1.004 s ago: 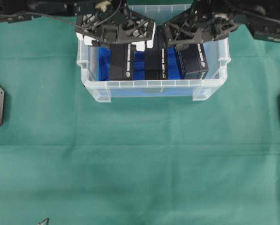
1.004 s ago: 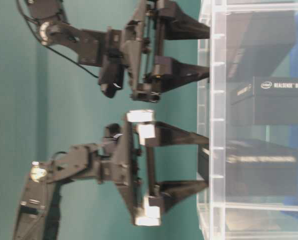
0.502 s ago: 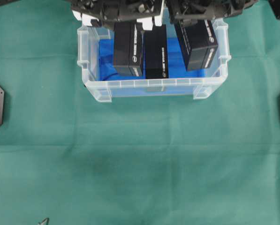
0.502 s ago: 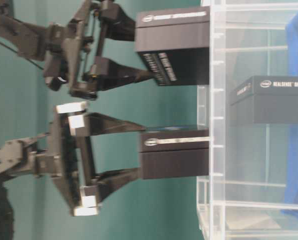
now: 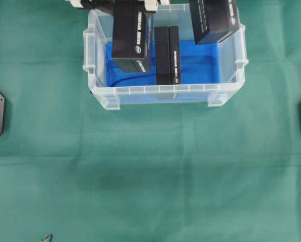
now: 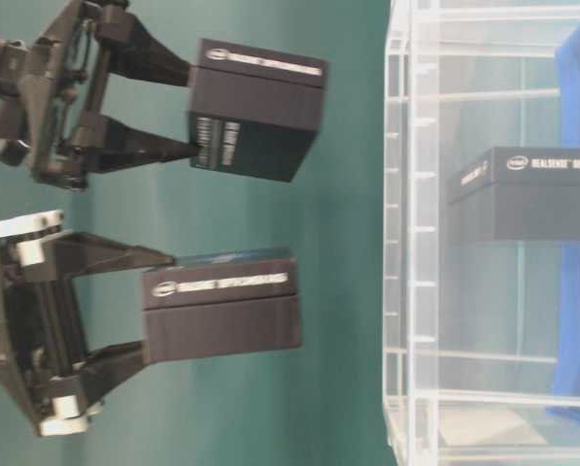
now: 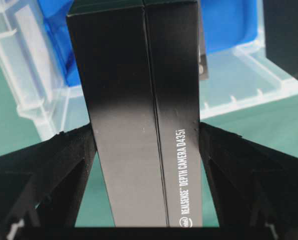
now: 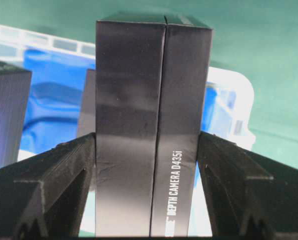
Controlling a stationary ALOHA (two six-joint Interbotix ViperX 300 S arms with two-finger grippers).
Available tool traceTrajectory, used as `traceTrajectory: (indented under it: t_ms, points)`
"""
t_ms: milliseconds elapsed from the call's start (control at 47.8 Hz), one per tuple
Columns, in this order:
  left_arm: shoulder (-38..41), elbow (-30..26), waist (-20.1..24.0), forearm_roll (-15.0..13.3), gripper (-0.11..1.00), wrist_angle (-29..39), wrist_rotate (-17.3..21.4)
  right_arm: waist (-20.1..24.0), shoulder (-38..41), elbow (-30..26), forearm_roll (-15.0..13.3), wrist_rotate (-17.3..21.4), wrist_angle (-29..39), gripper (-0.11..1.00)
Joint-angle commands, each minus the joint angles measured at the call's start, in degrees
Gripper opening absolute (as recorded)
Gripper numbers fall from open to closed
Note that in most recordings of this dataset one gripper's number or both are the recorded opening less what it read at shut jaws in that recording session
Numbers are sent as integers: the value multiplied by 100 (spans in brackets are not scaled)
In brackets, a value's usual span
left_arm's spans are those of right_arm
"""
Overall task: Take the box out of the case with both arms.
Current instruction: 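Lift both held boxes straight up out of the bin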
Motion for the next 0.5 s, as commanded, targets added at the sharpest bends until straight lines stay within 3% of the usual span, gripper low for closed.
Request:
traceTrajectory:
  t_ms: [0, 251, 481]
  points:
    - [-114, -422, -26, 18, 64, 114, 0, 26, -193, -308, -53, 0, 35, 65]
    - [105, -1055, -26, 26, 64, 527, 35, 62, -167, -677, -79, -18, 264, 65]
    - [158, -1178, -35, 35, 64, 659, 18, 132, -158, -703, -105, -62, 308, 65]
